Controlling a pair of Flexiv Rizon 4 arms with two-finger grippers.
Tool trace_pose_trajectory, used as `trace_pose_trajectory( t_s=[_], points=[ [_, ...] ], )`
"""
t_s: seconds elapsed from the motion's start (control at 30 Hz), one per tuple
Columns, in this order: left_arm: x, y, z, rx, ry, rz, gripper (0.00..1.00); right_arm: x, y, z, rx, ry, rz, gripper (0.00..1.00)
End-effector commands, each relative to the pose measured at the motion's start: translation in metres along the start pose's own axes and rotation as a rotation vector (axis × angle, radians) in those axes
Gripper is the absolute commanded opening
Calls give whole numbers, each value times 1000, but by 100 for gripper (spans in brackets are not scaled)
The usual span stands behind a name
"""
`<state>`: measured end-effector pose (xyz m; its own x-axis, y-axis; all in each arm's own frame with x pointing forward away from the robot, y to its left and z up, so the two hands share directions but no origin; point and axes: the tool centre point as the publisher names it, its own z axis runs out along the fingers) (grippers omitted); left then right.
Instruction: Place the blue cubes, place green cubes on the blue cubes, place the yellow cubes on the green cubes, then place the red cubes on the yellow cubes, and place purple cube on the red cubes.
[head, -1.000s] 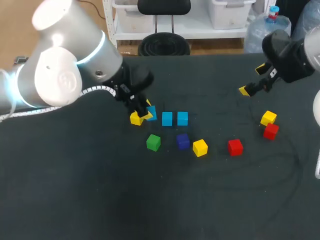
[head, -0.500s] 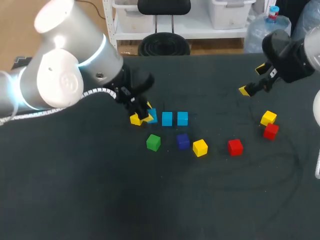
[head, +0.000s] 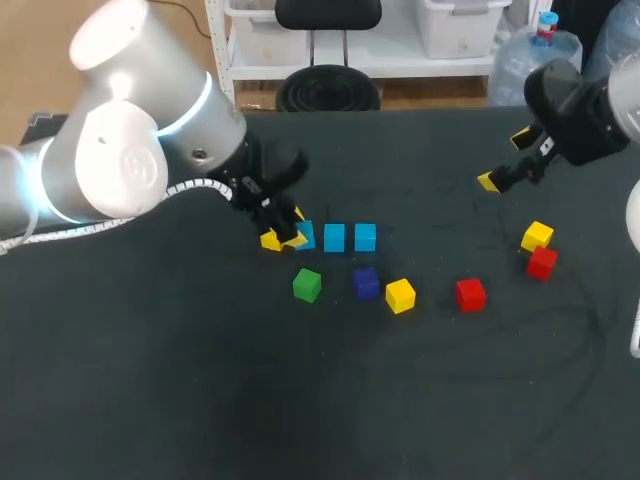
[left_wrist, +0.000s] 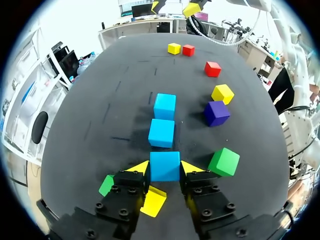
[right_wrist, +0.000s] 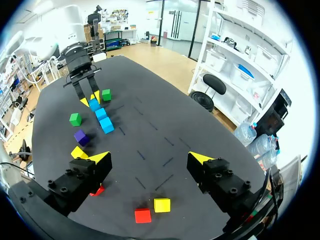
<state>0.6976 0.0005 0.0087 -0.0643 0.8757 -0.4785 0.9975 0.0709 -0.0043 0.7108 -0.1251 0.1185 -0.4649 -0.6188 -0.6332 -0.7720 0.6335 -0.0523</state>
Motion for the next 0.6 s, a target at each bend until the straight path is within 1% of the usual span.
trace_pose_trajectory(
  t_s=[0.03, 0.6],
  points=[
    [2, 3, 1, 8, -4, 1, 0, 0, 1, 0, 5, 1, 1, 100],
    [5, 5, 5, 24, -4, 4, 0, 0, 1, 0, 5, 1, 1, 100]
  ],
)
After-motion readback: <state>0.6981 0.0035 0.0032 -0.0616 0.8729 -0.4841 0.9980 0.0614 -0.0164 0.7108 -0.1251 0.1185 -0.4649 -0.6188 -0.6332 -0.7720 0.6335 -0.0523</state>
